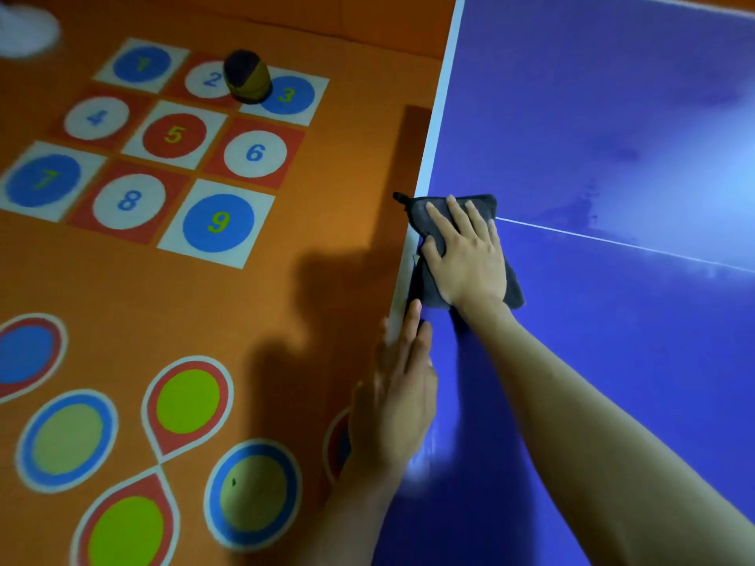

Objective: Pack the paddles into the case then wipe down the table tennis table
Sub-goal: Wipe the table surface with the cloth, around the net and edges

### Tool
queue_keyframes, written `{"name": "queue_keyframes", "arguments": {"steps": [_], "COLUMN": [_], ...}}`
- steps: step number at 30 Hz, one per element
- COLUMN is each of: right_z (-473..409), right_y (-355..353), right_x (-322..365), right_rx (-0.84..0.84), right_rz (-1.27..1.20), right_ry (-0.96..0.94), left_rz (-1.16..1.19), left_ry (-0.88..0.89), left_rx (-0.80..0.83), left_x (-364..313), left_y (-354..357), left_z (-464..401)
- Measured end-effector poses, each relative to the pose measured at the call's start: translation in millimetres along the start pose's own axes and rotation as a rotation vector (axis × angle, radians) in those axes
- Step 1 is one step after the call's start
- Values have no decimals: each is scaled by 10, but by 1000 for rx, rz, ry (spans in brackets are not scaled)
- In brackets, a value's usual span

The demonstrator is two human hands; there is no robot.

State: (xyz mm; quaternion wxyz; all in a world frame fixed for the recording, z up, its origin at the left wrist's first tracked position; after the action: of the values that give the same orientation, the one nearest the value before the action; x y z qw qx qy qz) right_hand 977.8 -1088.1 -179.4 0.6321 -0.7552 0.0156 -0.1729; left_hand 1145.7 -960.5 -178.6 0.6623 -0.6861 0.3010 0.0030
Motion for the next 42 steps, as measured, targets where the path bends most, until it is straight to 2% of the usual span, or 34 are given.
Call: {"name": "queue_keyframes", "arguments": {"steps": [10,12,15,16,19,27,37,42], "right_z": [160,355,679,789,1137,2337,4412,5265], "right_y": [9,6,-25,-35,-55,-157,-283,-344], "right_x": [118,215,325,351,450,806,1401,1575], "right_rx": [51,63,54,51,33,21,-81,-63], "right_rz": [11,16,5,2,12,10,-40,-19], "right_ry": [13,4,-6,-4,1,11,59,76], "left_rz": [78,238,594,633,562,322,284,227], "left_ry": [16,19,-67,-94,-100,-17,71,16], "left_rx": [10,-40,-176,-210,-238,-176,-258,-203], "left_x": [7,63,254,323,489,803,685,664], "left_y": [-3,-35,-63,-91,-259,-722,-1093,-1198], "left_z": [16,-10,-31,-18,108,894,2497,3032]}}
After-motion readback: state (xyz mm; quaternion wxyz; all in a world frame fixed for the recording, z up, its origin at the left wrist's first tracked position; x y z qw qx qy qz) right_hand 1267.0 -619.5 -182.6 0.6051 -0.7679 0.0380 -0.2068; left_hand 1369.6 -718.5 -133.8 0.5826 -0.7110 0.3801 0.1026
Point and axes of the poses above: each hand's wrist, its own z-axis away from the middle knuckle, its own y-axis out of the palm, x = y × z, the point moved 4 cm from there along -z, towards the middle knuckle
